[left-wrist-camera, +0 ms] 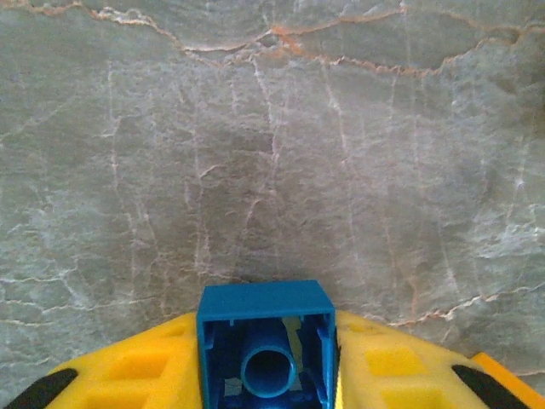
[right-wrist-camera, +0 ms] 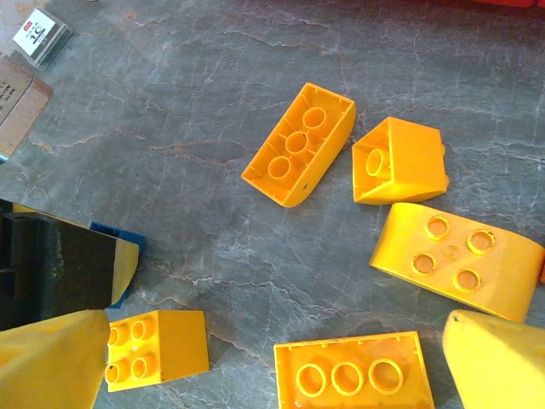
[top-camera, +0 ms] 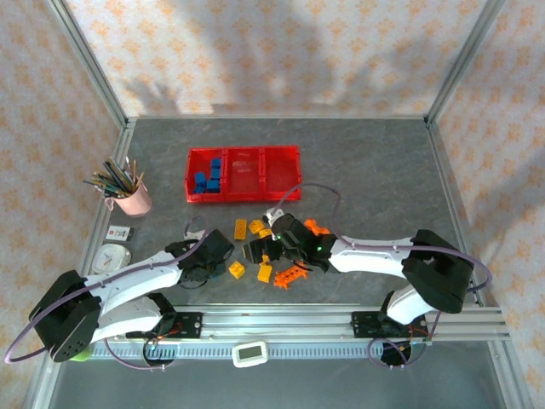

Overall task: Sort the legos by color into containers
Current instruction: Pick up the lego from the bottom-left of the table, then place the lego in the container.

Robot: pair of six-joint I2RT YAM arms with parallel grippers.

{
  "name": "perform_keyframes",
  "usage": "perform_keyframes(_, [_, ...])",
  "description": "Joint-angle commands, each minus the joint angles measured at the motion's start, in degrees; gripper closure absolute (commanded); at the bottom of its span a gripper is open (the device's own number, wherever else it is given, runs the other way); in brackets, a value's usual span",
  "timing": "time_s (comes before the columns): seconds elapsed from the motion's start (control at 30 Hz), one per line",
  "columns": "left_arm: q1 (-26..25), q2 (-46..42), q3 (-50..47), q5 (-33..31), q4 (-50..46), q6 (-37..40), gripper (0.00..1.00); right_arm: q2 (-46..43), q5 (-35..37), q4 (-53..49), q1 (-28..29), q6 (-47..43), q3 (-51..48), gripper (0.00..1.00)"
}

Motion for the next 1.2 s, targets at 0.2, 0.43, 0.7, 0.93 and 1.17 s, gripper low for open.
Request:
perform_keyframes(0.2, [-0.43, -3.76, 1.35, -5.21, -3.39, -0.77, 0.74, -1.41, 3.75, 0.97, 0.08, 1.88, 0.7, 0.0])
perform_keyframes(0.43, [1.42, -4.14, 9.56, -12.83, -6.31, 3.48, 0.74, -4.22, 4.05, -1.37, -2.0, 3.79, 2.23, 0.0])
perform_keyframes(0.7, [12.27, 4.1, 21.38, -14.4, 0.44, 16.33, 0.74, -5.55, 2.16, -1.79, -7.0, 5.19, 4.17, 0.0])
perform_keyframes(0.93, [22.14, 17.55, 32.14, -10.68, 8.94, 24.62, 0.74, -3.06, 2.34, -1.5, -8.39, 5.01, 7.6, 0.0])
perform_keyframes(1.17, [27.07, 30.36, 43.15, -9.95, 12.3, 29.39, 0.74, 0.02, 1.18, -1.25, -8.76, 5.05, 10.45, 0.0])
